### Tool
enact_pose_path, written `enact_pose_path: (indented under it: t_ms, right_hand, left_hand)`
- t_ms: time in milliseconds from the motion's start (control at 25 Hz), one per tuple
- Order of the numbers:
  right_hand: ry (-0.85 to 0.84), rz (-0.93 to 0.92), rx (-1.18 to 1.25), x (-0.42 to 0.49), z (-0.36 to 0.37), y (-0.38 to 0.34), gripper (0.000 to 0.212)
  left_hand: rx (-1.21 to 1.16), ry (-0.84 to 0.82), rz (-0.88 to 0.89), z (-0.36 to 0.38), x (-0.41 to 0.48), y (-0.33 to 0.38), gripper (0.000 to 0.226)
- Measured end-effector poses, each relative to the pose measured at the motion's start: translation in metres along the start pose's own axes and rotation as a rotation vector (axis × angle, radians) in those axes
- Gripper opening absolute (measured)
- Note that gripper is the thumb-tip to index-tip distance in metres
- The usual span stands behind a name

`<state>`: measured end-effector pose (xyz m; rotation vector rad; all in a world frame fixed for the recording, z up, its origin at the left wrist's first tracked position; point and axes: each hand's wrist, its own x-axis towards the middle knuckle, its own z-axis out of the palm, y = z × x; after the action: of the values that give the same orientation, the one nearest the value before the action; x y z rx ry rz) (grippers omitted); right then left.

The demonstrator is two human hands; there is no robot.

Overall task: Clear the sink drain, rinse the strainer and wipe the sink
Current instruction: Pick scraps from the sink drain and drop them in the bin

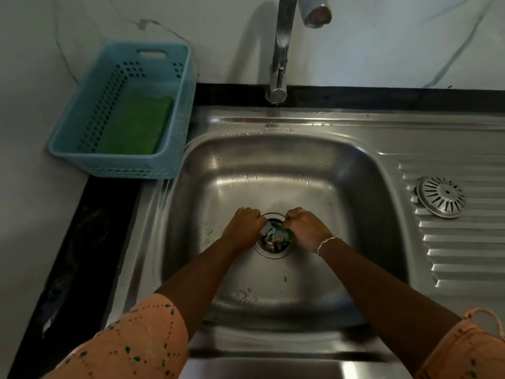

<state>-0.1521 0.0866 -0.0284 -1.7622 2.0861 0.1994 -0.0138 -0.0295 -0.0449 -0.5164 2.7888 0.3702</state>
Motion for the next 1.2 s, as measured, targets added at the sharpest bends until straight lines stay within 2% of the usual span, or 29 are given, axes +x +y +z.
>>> enact_pose_path:
  t_ms: [240, 440, 520, 600, 760, 920, 1080, 1200]
  right_hand:
    - [-0.03, -0.008, -0.076, 0.011, 0.021, -0.007, 0.031]
    - [0.055, 0.025, -0.053, 0.011, 0.025, -0.011, 0.027]
    - [0.004, 0.015, 0.01, 0.009, 0.026, -0.012, 0.025]
    - [0.03, -0.02, -0.041, 0.01, 0.03, -0.01, 0.024]
    - [0.002, -0.027, -0.028, 0.016, 0.04, -0.007, 0.031]
    - [0.03, -0.045, 0.007, 0.017, 0.034, -0.007, 0.03]
    - [0.052, -0.118, -0.099, 0.011, 0.019, -0.006, 0.017]
    - [0.002, -0.093, -0.09, 0.009, 0.02, -0.001, 0.024]
  left_hand:
    - [0.031, -0.031, -0.03, 0.009, 0.017, -0.009, 0.027]
    - [0.179, -0.057, 0.148, 0.01, 0.036, -0.006, 0.031]
    - [0.253, -0.068, 0.222, 0.01, 0.043, -0.004, 0.031]
    - [0.318, -0.081, 0.267, 0.011, 0.048, -0.003, 0.03]
    - [0.363, -0.099, 0.313, 0.015, 0.051, -0.002, 0.029]
    - [0.352, -0.097, 0.287, 0.019, 0.05, -0.003, 0.029]
    - [0.254, -0.083, 0.201, 0.021, 0.045, -0.005, 0.032]
    - [0.186, -0.058, 0.169, 0.023, 0.042, -0.004, 0.033]
